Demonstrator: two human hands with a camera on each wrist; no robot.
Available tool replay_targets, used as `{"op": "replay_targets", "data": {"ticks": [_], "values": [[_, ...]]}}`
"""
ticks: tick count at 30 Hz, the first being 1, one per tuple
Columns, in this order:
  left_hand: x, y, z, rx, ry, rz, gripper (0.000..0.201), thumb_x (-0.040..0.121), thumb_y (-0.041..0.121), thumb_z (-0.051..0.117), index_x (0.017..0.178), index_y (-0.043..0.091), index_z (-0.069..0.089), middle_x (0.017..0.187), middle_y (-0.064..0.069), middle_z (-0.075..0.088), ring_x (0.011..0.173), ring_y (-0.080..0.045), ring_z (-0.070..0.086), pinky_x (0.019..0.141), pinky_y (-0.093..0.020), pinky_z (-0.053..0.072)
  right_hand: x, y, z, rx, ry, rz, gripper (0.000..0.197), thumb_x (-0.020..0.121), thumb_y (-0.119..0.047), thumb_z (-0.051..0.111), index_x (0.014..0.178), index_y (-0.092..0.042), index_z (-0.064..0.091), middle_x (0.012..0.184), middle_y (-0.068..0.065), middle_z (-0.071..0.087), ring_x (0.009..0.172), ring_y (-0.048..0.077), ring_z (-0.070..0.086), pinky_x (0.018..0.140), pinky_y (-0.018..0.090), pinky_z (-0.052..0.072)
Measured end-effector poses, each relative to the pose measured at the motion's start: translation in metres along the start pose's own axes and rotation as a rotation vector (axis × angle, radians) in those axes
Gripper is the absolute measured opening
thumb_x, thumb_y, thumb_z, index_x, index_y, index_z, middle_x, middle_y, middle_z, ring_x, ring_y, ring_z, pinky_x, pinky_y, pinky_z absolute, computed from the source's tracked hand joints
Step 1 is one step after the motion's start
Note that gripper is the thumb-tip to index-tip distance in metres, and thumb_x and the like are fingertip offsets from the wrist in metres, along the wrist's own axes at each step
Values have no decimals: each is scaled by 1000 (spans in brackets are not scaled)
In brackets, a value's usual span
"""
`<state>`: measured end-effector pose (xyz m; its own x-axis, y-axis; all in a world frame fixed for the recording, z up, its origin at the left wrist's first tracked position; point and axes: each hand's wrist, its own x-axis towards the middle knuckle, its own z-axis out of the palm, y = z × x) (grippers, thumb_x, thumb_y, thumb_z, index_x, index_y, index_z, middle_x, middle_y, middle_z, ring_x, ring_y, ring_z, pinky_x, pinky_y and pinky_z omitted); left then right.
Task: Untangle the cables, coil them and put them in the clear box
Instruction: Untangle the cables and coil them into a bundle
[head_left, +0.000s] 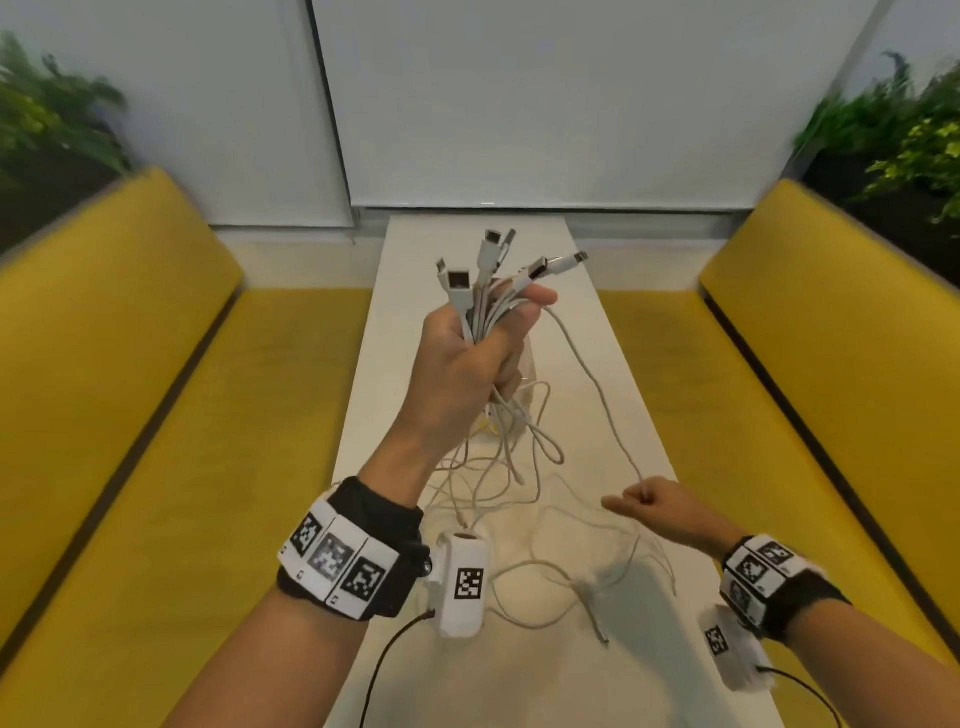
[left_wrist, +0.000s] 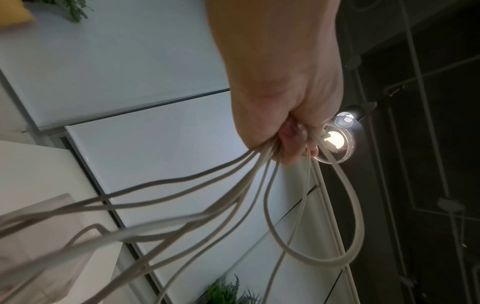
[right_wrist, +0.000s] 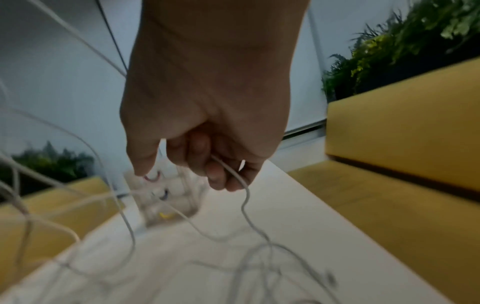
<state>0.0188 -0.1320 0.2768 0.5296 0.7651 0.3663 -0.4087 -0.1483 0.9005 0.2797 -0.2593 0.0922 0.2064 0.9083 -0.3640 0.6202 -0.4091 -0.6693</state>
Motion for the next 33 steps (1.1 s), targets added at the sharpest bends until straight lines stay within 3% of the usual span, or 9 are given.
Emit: {"op": "replay_targets", "data": {"ticks": [4,9,14,17,20,22,25,28,33], "values": [[-3,-1,1,-76,12,-39,20,101,11,53,98,18,72,50,11,28,43,-12,21,44,-22,25,2,26,2,-255,7,34,59,84,-66,55,57,-19,32,49,-6,29,46,8,27,54,28,25],[2,14,-5,-169,-14,19,17,98,16,55,99,17,71,49,9,25,40,-8,21,41,-19,25,-6,40,0,-343,-69,175,55,96,-59,43,67,-15,60,67,-4,68,59,10,59,63,22,43],[6,-4,-6,73,-38,-23,16,98,15,61,104,19,75,52,4,32,43,-16,23,43,-25,26,8,32,0,-313,98,134,57,85,-70,46,63,-17,41,56,-3,44,51,13,39,54,27,30],[5,-23,0,290,-47,-66,23,91,15,72,111,25,73,59,-6,42,52,-22,36,51,-32,35,19,6,-8,-351,93,93,32,90,-30,67,85,-17,38,68,-1,45,57,14,38,53,27,28],[2,-32,5,294,-13,-166,35,87,4,72,115,24,66,53,17,49,53,-18,40,61,-25,46,24,-24,-21,-341,-104,207,37,89,-1,56,111,-17,32,94,7,48,78,20,48,62,28,39],[1,-34,4,310,-63,-210,40,86,-3,68,119,19,62,50,18,45,51,-7,40,64,-24,47,24,-37,-32,-386,-166,218,50,89,3,50,131,-16,31,114,11,48,96,24,55,73,29,47],[-2,-28,-4,228,-300,-291,54,76,-4,63,122,20,53,61,12,37,56,-7,38,59,-18,45,21,-55,-49,-598,-282,183,69,89,5,40,151,-22,30,153,10,36,139,30,40,111,41,40],[-6,-21,-13,157,-486,-356,64,68,-11,55,124,17,45,72,2,33,58,-5,38,55,-14,42,22,-71,-54,-550,-192,64,68,83,14,36,136,-24,56,151,1,45,143,21,38,118,39,32],[-15,-18,-14,383,-532,-401,40,78,-11,60,106,16,52,65,14,36,59,-7,34,58,-19,40,46,-91,-39,-49,213,-262,31,82,1,48,85,-21,70,93,-2,73,93,23,68,87,52,54]]}}
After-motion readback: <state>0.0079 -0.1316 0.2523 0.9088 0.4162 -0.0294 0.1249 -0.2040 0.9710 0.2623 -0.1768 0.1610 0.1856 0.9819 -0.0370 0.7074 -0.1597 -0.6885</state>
